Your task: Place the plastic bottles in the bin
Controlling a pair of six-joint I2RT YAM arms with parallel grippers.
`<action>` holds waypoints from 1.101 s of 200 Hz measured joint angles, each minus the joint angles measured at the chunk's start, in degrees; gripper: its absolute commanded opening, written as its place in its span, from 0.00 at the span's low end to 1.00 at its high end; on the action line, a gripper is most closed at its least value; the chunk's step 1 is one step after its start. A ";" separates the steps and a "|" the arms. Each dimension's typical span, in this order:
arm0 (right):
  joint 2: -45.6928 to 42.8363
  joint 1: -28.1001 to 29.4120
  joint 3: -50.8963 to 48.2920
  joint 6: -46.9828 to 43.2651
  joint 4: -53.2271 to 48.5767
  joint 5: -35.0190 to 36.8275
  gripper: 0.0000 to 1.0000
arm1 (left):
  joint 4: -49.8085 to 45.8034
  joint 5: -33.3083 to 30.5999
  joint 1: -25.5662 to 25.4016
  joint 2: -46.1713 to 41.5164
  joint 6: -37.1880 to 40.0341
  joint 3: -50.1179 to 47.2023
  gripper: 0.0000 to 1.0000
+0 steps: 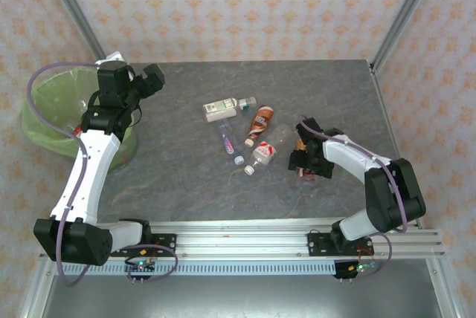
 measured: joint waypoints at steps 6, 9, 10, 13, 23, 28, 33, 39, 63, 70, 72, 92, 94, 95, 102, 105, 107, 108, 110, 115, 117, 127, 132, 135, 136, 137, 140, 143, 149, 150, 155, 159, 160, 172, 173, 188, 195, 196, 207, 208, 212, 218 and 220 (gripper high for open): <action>0.02 0.00 -0.22 0.07 0.07 -0.35 0.94 | 0.00 -0.50 0.00 0.00 -0.02 0.00 1.00; 0.02 0.00 -0.37 0.09 0.09 -0.39 0.94 | 0.00 -0.68 0.00 0.00 -0.02 0.00 1.00; 0.02 0.00 -0.42 0.11 0.09 -0.44 0.94 | 0.00 -0.74 0.00 0.00 0.00 0.00 1.00; 0.02 0.00 -0.57 0.11 0.13 -0.59 0.94 | -0.02 -0.87 0.00 0.00 -0.04 0.00 1.00; 0.02 0.00 -1.38 0.15 0.33 -0.81 0.94 | 0.00 -1.33 0.00 0.00 -0.22 0.00 1.00; 0.02 0.00 -1.90 0.17 0.57 -0.87 0.94 | -0.02 -1.64 0.00 0.00 -0.33 -0.02 1.00; 0.02 0.00 -2.40 0.35 0.72 -0.96 0.94 | -0.02 -1.88 0.00 0.00 -0.44 -0.02 1.00; 0.02 0.00 -2.97 0.46 0.94 -1.01 0.93 | -0.02 -2.03 0.00 0.00 -0.61 -0.02 1.00; 0.02 0.04 -4.70 1.16 1.88 -1.55 0.86 | -0.02 -2.08 0.00 0.35 -0.87 -0.02 1.00; 0.02 0.04 -4.72 1.40 2.23 -1.68 0.84 | -0.07 -1.99 0.00 0.68 -0.87 -0.02 1.00; 0.02 0.04 -4.72 1.44 2.36 -1.68 0.84 | -0.07 -1.88 0.00 0.79 -0.87 -0.02 1.00; 0.02 0.17 -4.79 1.88 2.69 -1.62 0.80 | -0.44 -0.72 0.00 2.12 -0.87 0.00 1.00; 0.02 0.22 -4.81 1.92 2.69 -1.60 0.79 | -0.48 -0.55 0.00 2.23 -0.90 0.00 1.00; 0.02 0.24 -4.81 1.92 2.71 -1.57 0.79 | -0.50 -0.55 0.00 2.27 -0.87 0.00 1.00; -0.07 0.26 -4.87 2.03 2.84 -1.51 0.77 | -0.59 -0.13 0.00 2.60 -0.90 0.00 1.00; -0.15 0.28 -4.92 2.01 2.84 -1.40 0.75 | -0.61 0.07 0.00 2.69 -0.94 0.00 1.00; -0.15 0.35 -4.94 2.14 2.86 -1.42 0.74 | -0.66 0.20 0.00 2.78 -0.94 0.00 1.00; -0.15 0.37 -4.94 2.10 2.86 -1.40 0.74 | -0.66 0.28 0.00 2.80 -0.96 0.00 1.00; -0.22 0.39 -4.98 1.97 2.89 -1.40 0.73 | -0.68 0.46 0.00 2.80 -0.98 0.00 1.00; -0.31 0.42 -5.07 2.10 2.97 -1.33 0.72 | -0.68 0.76 0.00 2.86 -1.03 0.00 1.00; -0.44 0.42 -5.11 1.95 3.08 -1.36 0.72 | -0.66 0.92 0.00 2.86 -1.03 0.00 1.00; -0.81 0.44 -5.46 2.05 3.28 -1.16 0.71 | -0.61 1.31 0.00 2.86 -1.05 0.00 1.00; -1.05 0.44 -5.66 2.03 3.48 -1.01 0.71 | -0.61 1.57 0.00 2.86 -1.03 0.00 1.00; -1.16 0.44 -5.75 2.03 3.56 -0.96 0.71 | -0.61 1.73 0.00 2.86 -1.05 0.00 1.00; -1.18 0.44 -5.77 2.03 3.58 -0.98 0.71 | -0.61 1.86 0.00 2.86 -1.03 0.00 1.00; -1.22 0.44 -5.84 2.01 3.65 -0.96 0.71 | -0.61 1.90 0.00 2.86 -1.03 0.00 1.00; -1.33 0.50 -5.95 2.03 3.74 -0.94 0.71 | -0.61 2.12 0.02 2.86 -1.03 0.00 1.00; -1.44 0.50 -6.03 2.03 3.85 -0.90 0.71 | -0.61 2.29 0.00 2.86 -1.03 0.00 1.00; -1.62 0.55 -6.25 2.03 4.09 -0.76 0.70 | -0.61 2.64 0.00 2.86 -1.03 0.00 1.00; -1.68 0.57 -6.29 2.01 4.11 -0.76 0.70 | -0.61 2.75 0.00 2.86 -1.03 0.00 1.00; -1.88 0.66 -6.40 2.03 4.20 -0.70 0.70 | -0.59 3.10 0.00 2.86 -1.03 0.00 1.00; -1.99 0.66 -6.51 2.03 4.33 -0.61 0.69 | -0.57 3.37 0.00 2.86 -1.03 0.00 1.00; -2.03 0.66 -6.54 2.03 4.35 -0.59 0.69 | -0.57 3.48 0.00 2.86 -1.03 0.00 1.00; -2.43 0.72 -6.84 2.03 4.63 -0.52 0.67 | -0.55 4.31 0.00 2.86 -1.03 0.00 1.00; -2.45 0.74 -6.86 2.01 4.70 -0.52 0.67 | -0.55 4.39 0.00 2.86 -1.03 0.00 1.00; -3.17 0.74 -7.37 2.01 5.31 -0.35 0.65 | -0.46 5.75 0.00 2.86 -1.01 0.00 1.00; -3.50 0.74 -7.48 2.01 5.62 -0.28 0.63 | -0.44 6.45 0.00 2.86 -1.01 0.00 1.00; -3.52 0.74 -7.50 2.01 5.64 -0.26 0.63 | -0.44 6.54 0.00 2.86 -1.01 0.00 1.00; -4.07 0.76 -7.65 1.97 6.01 0.13 0.62 | -0.44 7.50 -0.02 2.86 -1.01 0.00 1.00; -4.09 0.76 -7.67 1.97 6.03 0.15 0.62 | -0.44 7.58 -0.02 2.86 -0.98 0.00 1.00; -4.28 0.74 -7.72 1.92 6.23 0.35 0.61 | -0.44 8.02 -0.02 2.86 -0.98 0.00 1.00; -4.55 0.74 -7.82 1.86 6.49 0.61 0.61 | -0.44 8.68 -0.02 2.86 -0.96 0.00 1.00; -4.63 0.74 -7.87 1.84 6.58 0.72 0.61 | -0.42 8.87 -0.02 2.86 -0.94 0.00 1.00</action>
